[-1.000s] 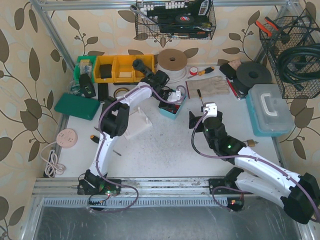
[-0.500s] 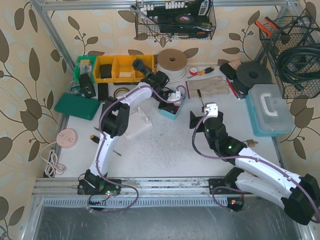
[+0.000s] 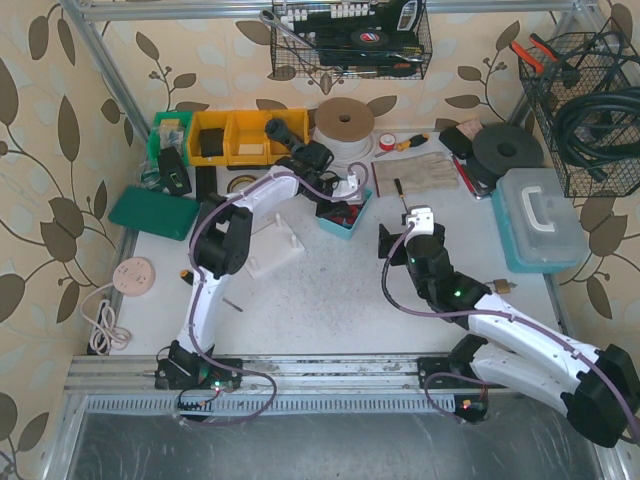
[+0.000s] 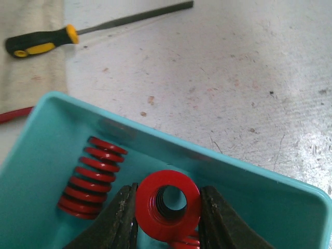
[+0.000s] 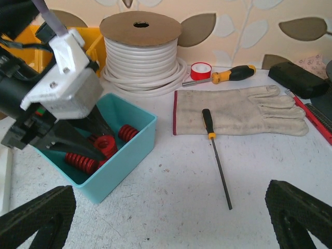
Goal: Install the large spring
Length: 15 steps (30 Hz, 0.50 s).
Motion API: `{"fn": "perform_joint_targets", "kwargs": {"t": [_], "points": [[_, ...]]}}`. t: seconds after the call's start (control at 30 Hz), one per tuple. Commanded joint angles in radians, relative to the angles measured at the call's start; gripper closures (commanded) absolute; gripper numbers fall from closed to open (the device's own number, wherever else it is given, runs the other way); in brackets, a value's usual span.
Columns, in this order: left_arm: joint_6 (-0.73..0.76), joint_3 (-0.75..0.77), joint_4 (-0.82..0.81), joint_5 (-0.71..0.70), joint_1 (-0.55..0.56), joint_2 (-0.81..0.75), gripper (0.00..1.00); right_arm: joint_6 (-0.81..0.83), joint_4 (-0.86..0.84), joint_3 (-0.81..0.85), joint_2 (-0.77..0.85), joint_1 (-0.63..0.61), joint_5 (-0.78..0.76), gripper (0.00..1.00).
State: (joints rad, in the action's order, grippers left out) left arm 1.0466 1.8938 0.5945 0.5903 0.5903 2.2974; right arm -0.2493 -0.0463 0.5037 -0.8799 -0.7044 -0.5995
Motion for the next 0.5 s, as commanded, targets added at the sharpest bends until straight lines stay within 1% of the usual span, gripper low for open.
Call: {"fn": "perform_joint_targets", "kwargs": {"t": [0.0,0.27,0.47], "points": [[-0.105,-0.005,-0.072,0.042,-0.016,-0.129,0.89,0.010,-0.010,-0.001,-0.014,0.002,-0.010,0.02],[-0.251,-0.092,-0.195,0.004,-0.024,-0.218,0.90,0.012,-0.009,0.003,-0.027,0.002,-0.005,0.02],[-0.344,-0.142,-0.235,-0.051,-0.025,-0.290,0.91,0.013,-0.009,0.003,-0.024,0.002,-0.004,0.02]]}}
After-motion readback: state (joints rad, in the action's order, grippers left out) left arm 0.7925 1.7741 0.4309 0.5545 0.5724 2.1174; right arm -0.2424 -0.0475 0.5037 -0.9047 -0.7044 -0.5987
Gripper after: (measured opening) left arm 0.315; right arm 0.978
